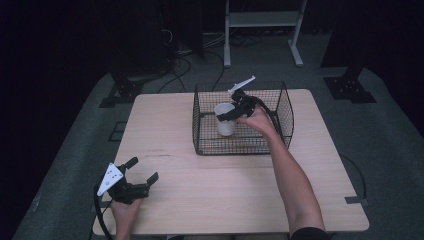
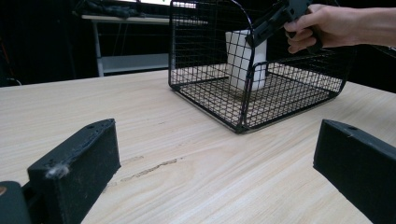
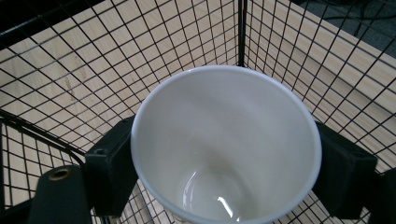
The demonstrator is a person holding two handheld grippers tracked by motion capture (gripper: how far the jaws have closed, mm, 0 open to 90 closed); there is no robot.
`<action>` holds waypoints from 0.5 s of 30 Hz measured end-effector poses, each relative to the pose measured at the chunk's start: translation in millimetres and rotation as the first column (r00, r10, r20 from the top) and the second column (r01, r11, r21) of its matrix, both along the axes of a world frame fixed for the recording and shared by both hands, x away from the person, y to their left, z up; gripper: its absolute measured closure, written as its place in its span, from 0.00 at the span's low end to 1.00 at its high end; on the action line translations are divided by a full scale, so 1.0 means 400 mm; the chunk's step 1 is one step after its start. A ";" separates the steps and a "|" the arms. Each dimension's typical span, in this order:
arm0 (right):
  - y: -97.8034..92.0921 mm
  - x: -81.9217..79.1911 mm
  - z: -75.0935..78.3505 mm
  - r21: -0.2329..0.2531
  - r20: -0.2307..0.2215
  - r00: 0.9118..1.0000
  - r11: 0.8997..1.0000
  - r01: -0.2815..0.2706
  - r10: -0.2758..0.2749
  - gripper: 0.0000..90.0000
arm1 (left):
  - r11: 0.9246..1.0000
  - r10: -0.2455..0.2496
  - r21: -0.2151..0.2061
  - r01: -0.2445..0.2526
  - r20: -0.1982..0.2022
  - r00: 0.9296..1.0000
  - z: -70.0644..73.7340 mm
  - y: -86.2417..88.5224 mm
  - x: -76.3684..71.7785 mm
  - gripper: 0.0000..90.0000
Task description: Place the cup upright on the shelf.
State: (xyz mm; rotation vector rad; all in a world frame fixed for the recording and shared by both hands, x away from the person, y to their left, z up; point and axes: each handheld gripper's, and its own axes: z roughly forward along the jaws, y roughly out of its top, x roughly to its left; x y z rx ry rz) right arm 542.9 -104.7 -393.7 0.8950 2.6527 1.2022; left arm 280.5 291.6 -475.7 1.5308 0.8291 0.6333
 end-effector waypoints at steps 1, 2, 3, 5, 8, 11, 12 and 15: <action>0.002 0.000 -0.003 -0.013 0.003 1.000 1.000 -0.002 0.002 0.21 | 1.000 0.000 0.000 0.000 0.001 1.000 0.000 0.000 0.000 0.00; 0.004 0.000 -0.004 -0.022 0.005 1.000 1.000 -0.002 0.002 0.21 | 1.000 0.000 0.000 0.000 0.001 1.000 0.000 0.000 0.000 0.00; 0.005 -0.001 -0.006 -0.030 0.006 1.000 1.000 -0.005 0.005 0.21 | 1.000 0.001 0.001 -0.001 0.002 1.000 0.000 0.000 0.000 0.00; 0.008 -0.002 -0.008 -0.032 0.005 1.000 0.999 -0.010 0.011 0.21 | 1.000 0.001 0.000 -0.001 0.001 1.000 0.000 0.000 0.000 0.00; 0.011 -0.003 -0.011 -0.040 -0.003 1.000 0.999 -0.021 0.021 0.21 | 1.000 0.002 0.000 -0.002 0.002 1.000 0.000 0.001 0.000 0.00; 0.014 -0.007 -0.009 -0.048 0.005 1.000 0.999 -0.026 0.026 0.21 | 1.000 0.001 0.001 -0.001 0.002 1.000 0.000 0.000 0.000 0.00; 0.014 -0.008 -0.009 -0.053 0.004 1.000 0.998 -0.029 0.030 0.21 | 1.000 0.001 0.002 -0.001 0.002 1.000 0.000 0.000 0.000 0.00; 0.013 -0.011 -0.007 -0.064 0.007 0.999 0.997 -0.033 0.034 0.21 | 1.000 0.002 0.002 -0.002 0.003 1.000 0.000 0.000 0.000 0.00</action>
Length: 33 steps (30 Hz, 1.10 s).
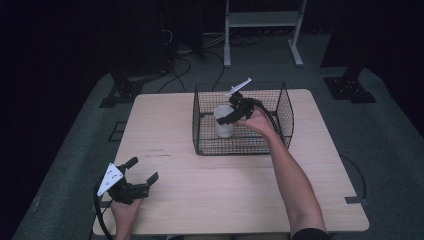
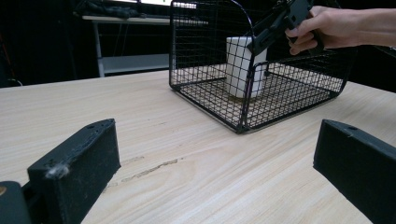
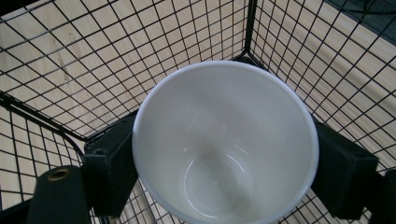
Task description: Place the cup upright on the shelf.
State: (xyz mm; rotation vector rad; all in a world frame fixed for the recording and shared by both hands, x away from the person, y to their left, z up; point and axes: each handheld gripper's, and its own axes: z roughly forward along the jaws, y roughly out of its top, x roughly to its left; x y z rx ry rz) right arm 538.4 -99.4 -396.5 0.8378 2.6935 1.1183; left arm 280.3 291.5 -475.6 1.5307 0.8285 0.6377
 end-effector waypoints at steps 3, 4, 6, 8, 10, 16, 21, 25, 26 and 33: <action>-0.002 -0.003 0.000 -0.013 0.013 1.000 1.000 0.005 -0.005 0.21 | 1.000 0.000 0.000 0.000 0.001 1.000 0.000 0.000 0.000 0.00; -0.002 -0.006 0.000 -0.010 0.014 1.000 1.000 0.006 -0.006 0.21 | 1.000 -0.001 0.001 0.001 0.001 1.000 0.000 0.000 0.000 0.00; -0.004 -0.011 0.000 -0.007 0.029 1.000 1.000 0.001 -0.001 0.21 | 1.000 0.000 0.001 0.000 0.001 1.000 0.000 0.000 0.000 0.00; -0.008 -0.014 -0.001 -0.005 0.029 1.000 1.000 0.003 -0.003 0.21 | 1.000 -0.001 0.001 0.001 0.002 1.000 0.000 -0.001 0.000 0.00; -0.013 -0.015 -0.001 -0.002 0.030 1.000 1.000 0.006 -0.006 0.21 | 1.000 -0.001 0.001 0.001 0.003 1.000 0.000 -0.001 0.000 0.00; -0.021 -0.016 0.004 0.018 0.036 0.999 1.000 0.013 -0.013 0.19 | 1.000 -0.001 0.001 0.001 0.002 1.000 0.000 -0.001 0.000 0.00; -0.021 -0.019 0.011 0.044 0.039 0.999 0.999 0.009 -0.011 0.16 | 1.000 0.000 0.000 0.000 0.001 1.000 0.000 -0.001 0.001 0.00; -0.023 -0.020 0.020 0.063 0.050 0.999 0.998 0.012 -0.015 0.15 | 1.000 0.001 0.000 -0.001 0.001 1.000 0.000 -0.001 0.001 0.00; -0.024 -0.020 0.023 0.070 0.051 0.999 0.997 0.014 -0.017 0.15 | 1.000 0.001 0.000 -0.001 0.000 1.000 0.000 -0.001 0.001 0.00; -0.043 -0.026 0.049 0.116 0.059 0.998 0.993 0.025 -0.032 0.15 | 1.000 0.005 -0.004 -0.005 -0.004 1.000 -0.001 0.001 0.002 0.00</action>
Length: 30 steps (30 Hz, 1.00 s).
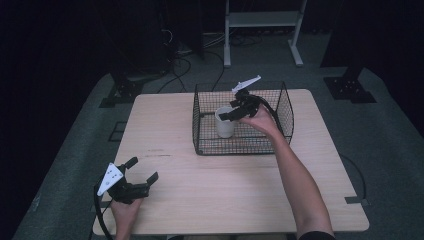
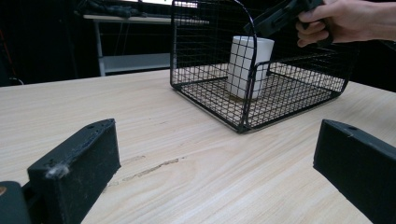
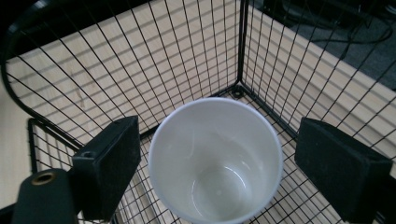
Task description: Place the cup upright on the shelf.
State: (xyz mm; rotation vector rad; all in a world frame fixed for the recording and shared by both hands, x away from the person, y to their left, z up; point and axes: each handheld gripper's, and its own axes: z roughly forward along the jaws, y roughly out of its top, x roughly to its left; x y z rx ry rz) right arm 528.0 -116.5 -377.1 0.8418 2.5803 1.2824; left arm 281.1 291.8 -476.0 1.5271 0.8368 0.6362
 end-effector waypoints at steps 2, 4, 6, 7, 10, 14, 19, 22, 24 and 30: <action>-0.010 -0.005 0.014 0.024 0.006 1.000 1.000 -0.002 0.002 0.15 | 1.000 0.001 0.001 -0.001 0.000 1.000 0.000 0.000 0.001 0.00; -0.020 -0.015 0.029 0.037 0.019 1.000 0.999 -0.001 0.001 0.15 | 1.000 0.003 0.003 -0.003 -0.001 1.000 0.000 0.000 0.001 0.00; -0.032 -0.022 0.041 0.061 0.010 1.000 0.998 -0.009 0.008 0.15 | 1.000 0.004 0.002 -0.004 -0.003 1.000 0.000 0.000 0.001 0.00; -0.037 -0.026 0.046 0.066 0.007 1.000 0.998 -0.011 0.010 0.15 | 1.000 0.005 0.002 -0.005 -0.002 1.000 0.000 0.000 0.000 0.00; -0.053 -0.037 0.060 0.076 0.008 1.000 0.997 -0.013 0.012 0.15 | 1.000 0.003 0.006 -0.003 -0.002 1.000 -0.001 -0.001 0.001 0.00; -0.081 -0.064 0.072 0.115 -0.001 1.000 0.993 -0.018 0.019 0.15 | 1.000 0.000 0.004 0.000 -0.004 1.000 -0.001 -0.002 0.001 0.00; -0.102 -0.096 0.074 0.094 0.008 1.000 0.996 -0.010 0.009 0.15 | 1.000 -0.006 0.003 0.006 -0.003 1.000 -0.001 -0.002 0.000 0.00; -0.108 -0.109 0.078 0.098 0.014 1.000 0.995 -0.011 0.009 0.15 | 1.000 -0.005 0.000 0.005 -0.008 1.000 -0.001 -0.001 0.001 0.00; -0.113 -0.120 0.082 0.095 0.016 1.000 0.995 -0.016 0.014 0.15 | 1.000 -0.005 0.000 0.005 -0.007 1.000 -0.001 -0.001 0.000 0.00; -0.126 -0.148 0.097 0.080 0.036 0.999 0.996 -0.028 0.025 0.15 | 1.000 -0.004 0.000 0.004 -0.006 1.000 -0.001 -0.002 0.000 0.00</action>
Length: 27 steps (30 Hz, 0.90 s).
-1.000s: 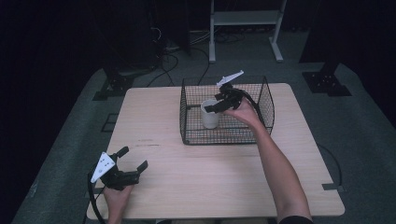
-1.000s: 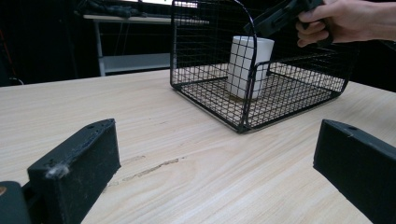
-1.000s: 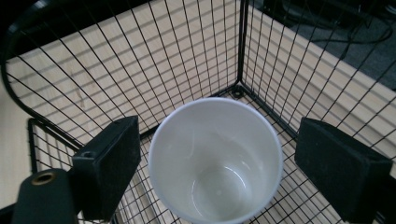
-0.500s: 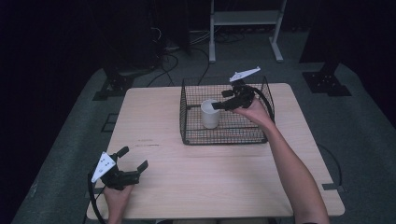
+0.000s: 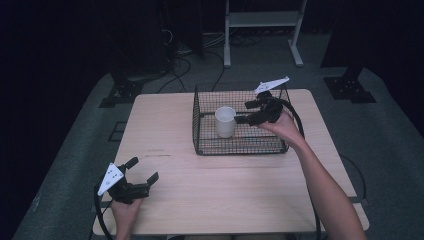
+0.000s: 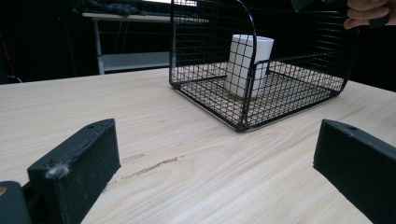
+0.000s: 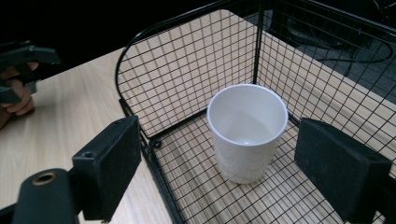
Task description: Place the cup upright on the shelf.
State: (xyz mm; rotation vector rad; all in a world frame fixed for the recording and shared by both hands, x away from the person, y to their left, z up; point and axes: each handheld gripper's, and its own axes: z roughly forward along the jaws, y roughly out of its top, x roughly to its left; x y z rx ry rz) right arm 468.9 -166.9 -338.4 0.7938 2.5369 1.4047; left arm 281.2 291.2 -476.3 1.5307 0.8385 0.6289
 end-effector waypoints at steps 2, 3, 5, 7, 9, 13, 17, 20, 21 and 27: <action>-0.002 -0.009 0.004 -0.007 0.007 1.000 1.000 -0.006 0.006 0.15 | 1.000 0.001 0.001 -0.001 0.001 1.000 0.000 0.000 0.000 0.00; -0.004 -0.014 0.006 -0.006 0.008 1.000 1.000 -0.010 0.010 0.15 | 1.000 0.001 0.002 -0.001 0.000 1.000 0.000 0.000 0.000 0.00; -0.010 -0.027 0.009 -0.007 0.013 1.000 1.000 -0.015 0.015 0.15 | 1.000 0.001 0.003 -0.001 0.000 1.000 0.000 0.000 -0.001 0.00; -0.012 -0.031 0.009 -0.006 0.013 1.000 1.000 -0.017 0.017 0.15 | 1.000 0.001 0.003 -0.001 0.000 1.000 0.000 -0.001 -0.001 0.00; -0.021 -0.043 0.007 -0.019 0.010 1.000 1.000 -0.020 0.020 0.15 | 1.000 0.000 0.003 0.000 0.000 1.000 0.000 -0.001 -0.001 0.00; -0.028 -0.055 0.008 -0.029 0.015 1.000 0.999 -0.022 0.023 0.15 | 1.000 0.000 0.003 0.000 0.001 1.000 0.000 -0.001 -0.001 0.00; -0.040 -0.075 0.008 -0.031 0.024 0.999 0.999 -0.029 0.030 0.15 | 1.000 0.001 0.003 -0.001 0.001 1.000 0.000 -0.001 -0.001 0.00; -0.046 -0.083 0.006 -0.031 0.028 0.999 0.999 -0.029 0.030 0.15 | 1.000 0.002 0.004 -0.002 0.002 1.000 0.000 -0.001 -0.001 0.00; -0.049 -0.087 0.004 -0.027 0.024 0.999 0.999 -0.032 0.033 0.15 | 1.000 0.002 0.004 -0.002 0.001 1.000 0.000 -0.001 -0.001 0.00; -0.062 -0.114 -0.007 -0.031 0.027 0.999 0.999 -0.043 0.044 0.15 | 1.000 0.003 0.005 -0.003 0.003 1.000 0.000 -0.001 -0.001 0.00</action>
